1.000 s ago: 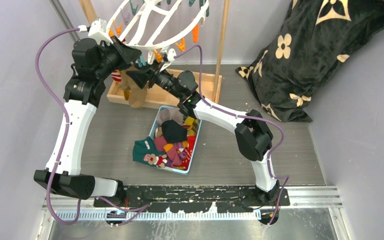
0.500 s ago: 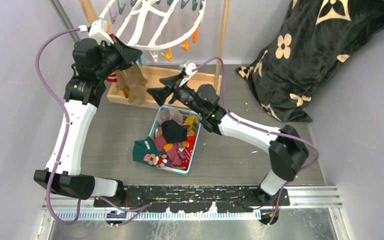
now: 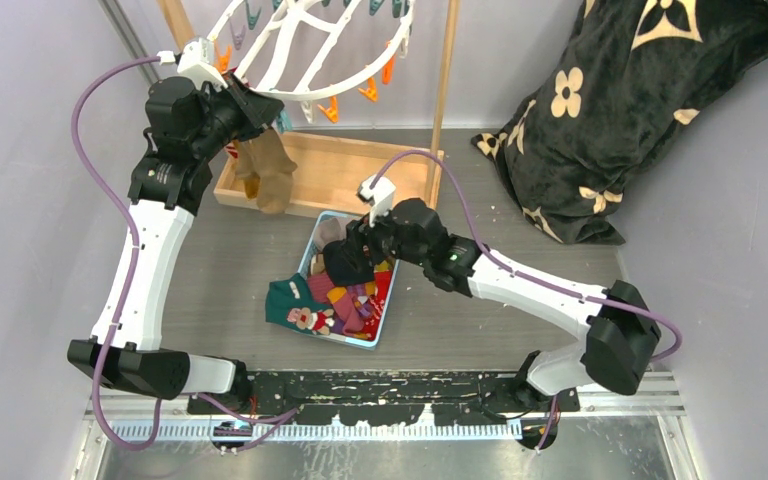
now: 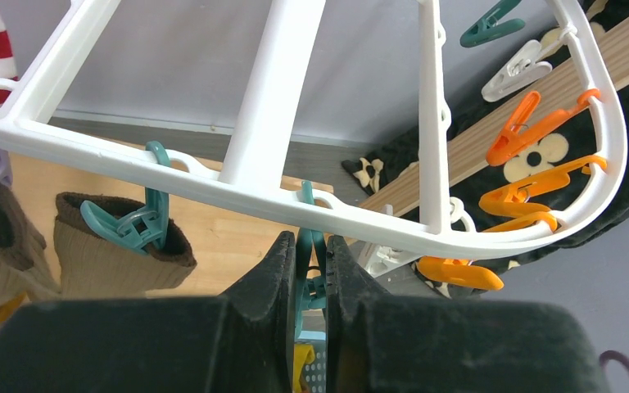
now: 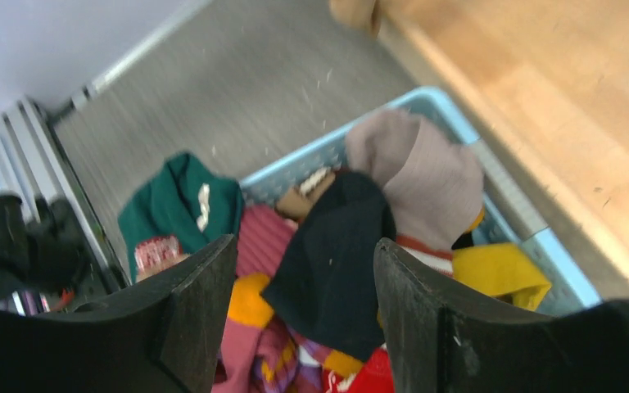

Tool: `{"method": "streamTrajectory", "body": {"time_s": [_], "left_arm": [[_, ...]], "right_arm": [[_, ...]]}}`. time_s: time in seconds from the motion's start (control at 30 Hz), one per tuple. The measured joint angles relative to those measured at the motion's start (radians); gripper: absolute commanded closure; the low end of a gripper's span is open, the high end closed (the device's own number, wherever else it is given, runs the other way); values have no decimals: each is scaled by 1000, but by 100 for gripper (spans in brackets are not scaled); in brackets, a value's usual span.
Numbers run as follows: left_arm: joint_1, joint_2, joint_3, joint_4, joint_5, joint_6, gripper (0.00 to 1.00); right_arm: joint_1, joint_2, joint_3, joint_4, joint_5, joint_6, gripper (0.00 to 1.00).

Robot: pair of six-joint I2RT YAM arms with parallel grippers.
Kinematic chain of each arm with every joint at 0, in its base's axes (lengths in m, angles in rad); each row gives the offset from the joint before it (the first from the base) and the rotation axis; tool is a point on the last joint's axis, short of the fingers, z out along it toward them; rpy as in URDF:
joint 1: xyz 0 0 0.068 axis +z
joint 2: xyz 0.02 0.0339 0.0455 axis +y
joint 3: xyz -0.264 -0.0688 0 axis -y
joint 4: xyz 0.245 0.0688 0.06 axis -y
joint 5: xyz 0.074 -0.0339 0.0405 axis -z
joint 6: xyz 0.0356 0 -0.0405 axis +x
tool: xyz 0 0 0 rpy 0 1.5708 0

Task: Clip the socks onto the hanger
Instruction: Pick up the sock from the bin.

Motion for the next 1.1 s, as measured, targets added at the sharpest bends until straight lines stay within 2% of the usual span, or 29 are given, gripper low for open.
{"method": "streamTrajectory", "body": {"time_s": [0.13,0.27,0.4,0.5,0.77,0.8,0.83,0.87,0.9,0.93,1.1], "left_arm": [[0,0,0,0,-1,0,94],[0,0,0,0,-2,0,94],[0,0,0,0,-2,0,94],[0,0,0,0,-2,0,94],[0,-5,0,0,-2,-1,95],[0,-6,0,0,-2,-1,95],[0,-7,0,0,-2,-2,95],[0,-8,0,0,-2,-2,94],[0,-8,0,0,-2,-3,94],[0,-9,0,0,-2,-3,95],[0,-10,0,0,-2,-3,94]], "right_arm": [[6,84,84,-176,-42,-47,34],[6,161,136,-249,-60,-85,39],[6,204,150,-290,-80,-112,52],[6,229,159,-306,-101,-122,67],[-5,204,153,-286,-132,-128,93],[-8,190,145,-275,-138,-126,92],[-13,170,131,-254,-145,-122,83],[-19,144,117,-238,-150,-117,61],[-26,120,106,-226,-154,-111,46],[-34,93,100,-218,-159,-111,42],[-68,56,126,-208,-169,-107,40]]}}
